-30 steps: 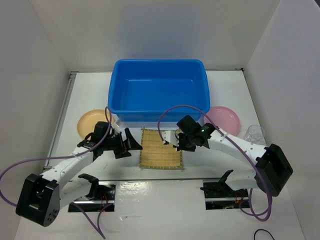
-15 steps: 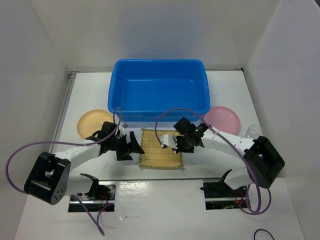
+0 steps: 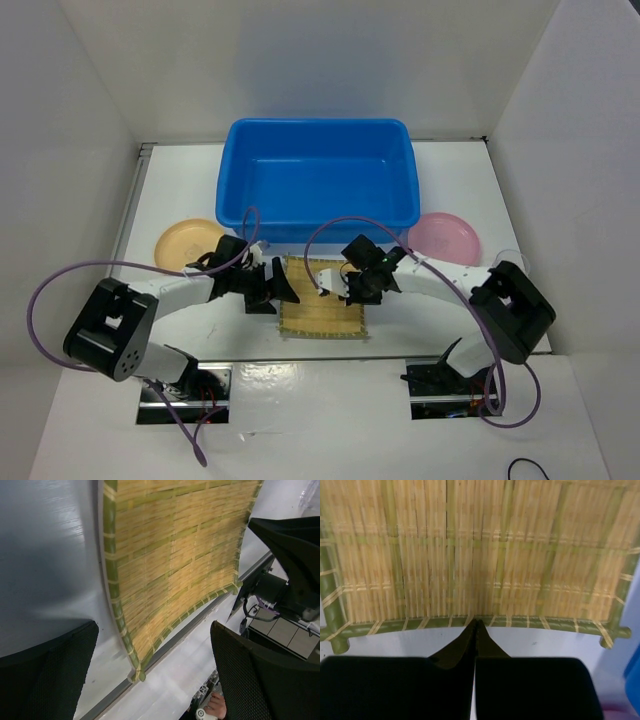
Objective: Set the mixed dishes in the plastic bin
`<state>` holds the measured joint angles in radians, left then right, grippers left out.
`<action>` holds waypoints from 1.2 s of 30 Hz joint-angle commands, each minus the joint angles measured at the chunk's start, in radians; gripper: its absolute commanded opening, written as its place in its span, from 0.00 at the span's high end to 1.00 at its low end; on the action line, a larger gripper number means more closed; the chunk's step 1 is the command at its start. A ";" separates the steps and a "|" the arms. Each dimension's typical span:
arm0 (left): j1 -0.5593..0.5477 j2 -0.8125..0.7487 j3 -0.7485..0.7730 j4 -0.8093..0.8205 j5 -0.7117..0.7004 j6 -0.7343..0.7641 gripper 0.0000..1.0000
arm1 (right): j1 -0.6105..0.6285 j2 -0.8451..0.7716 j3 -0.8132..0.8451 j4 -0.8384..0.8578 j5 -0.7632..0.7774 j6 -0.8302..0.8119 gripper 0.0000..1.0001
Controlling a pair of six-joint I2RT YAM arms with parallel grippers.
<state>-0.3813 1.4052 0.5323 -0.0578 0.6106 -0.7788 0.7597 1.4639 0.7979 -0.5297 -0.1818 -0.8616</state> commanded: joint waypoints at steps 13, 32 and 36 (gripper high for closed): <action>-0.076 0.119 -0.043 0.173 -0.003 -0.028 0.00 | 0.042 0.204 0.043 0.053 -0.016 0.104 1.00; -0.222 0.025 -0.005 0.034 0.060 0.000 1.00 | 0.082 0.079 0.101 -0.105 -0.001 0.211 1.00; -0.231 -0.159 -0.005 -0.082 0.000 -0.019 1.00 | 0.073 0.044 0.138 -0.147 -0.001 0.211 1.00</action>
<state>-0.6037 1.3544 0.5331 0.0124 0.6819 -0.8093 0.8272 1.5604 0.8814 -0.6506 -0.1398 -0.6689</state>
